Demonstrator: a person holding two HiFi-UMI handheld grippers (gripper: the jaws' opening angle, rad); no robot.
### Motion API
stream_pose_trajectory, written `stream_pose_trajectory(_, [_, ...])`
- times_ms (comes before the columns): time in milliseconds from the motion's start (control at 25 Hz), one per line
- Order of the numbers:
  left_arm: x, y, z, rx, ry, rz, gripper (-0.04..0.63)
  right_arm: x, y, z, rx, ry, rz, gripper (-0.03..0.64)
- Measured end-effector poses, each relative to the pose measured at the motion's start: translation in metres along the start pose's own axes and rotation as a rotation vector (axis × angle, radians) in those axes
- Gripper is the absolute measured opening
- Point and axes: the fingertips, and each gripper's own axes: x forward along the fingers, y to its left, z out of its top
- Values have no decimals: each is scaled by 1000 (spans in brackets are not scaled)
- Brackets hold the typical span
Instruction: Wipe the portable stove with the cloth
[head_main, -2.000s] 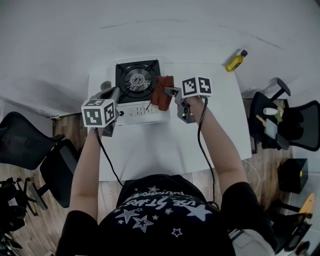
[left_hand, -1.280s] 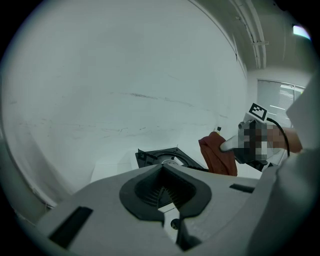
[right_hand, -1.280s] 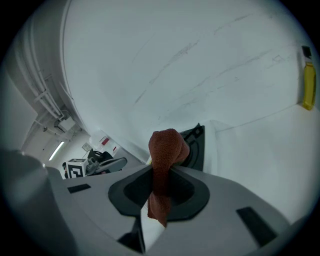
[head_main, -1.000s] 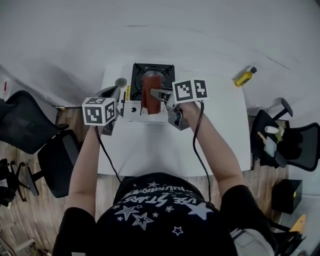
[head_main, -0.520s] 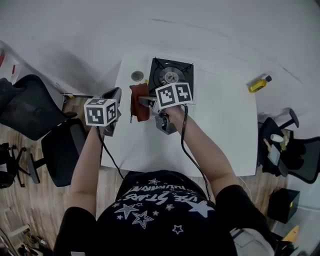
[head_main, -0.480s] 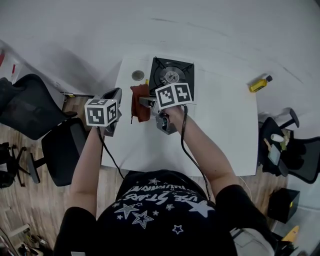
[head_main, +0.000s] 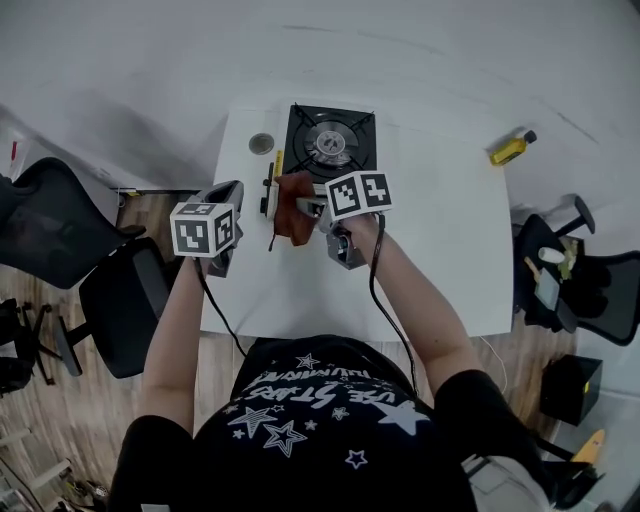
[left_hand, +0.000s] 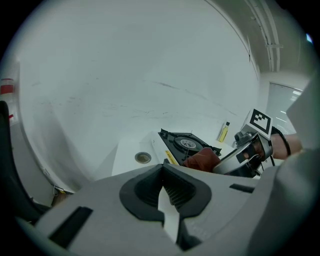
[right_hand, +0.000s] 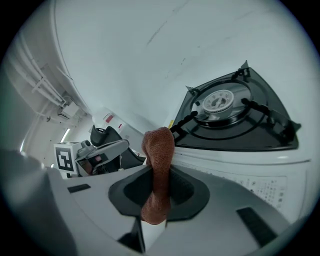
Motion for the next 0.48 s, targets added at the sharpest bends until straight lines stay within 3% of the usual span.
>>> stream_pose_trajectory(480, [24, -60, -3, 44, 29, -71, 6, -63, -56, -14, 86, -76, -56, 64])
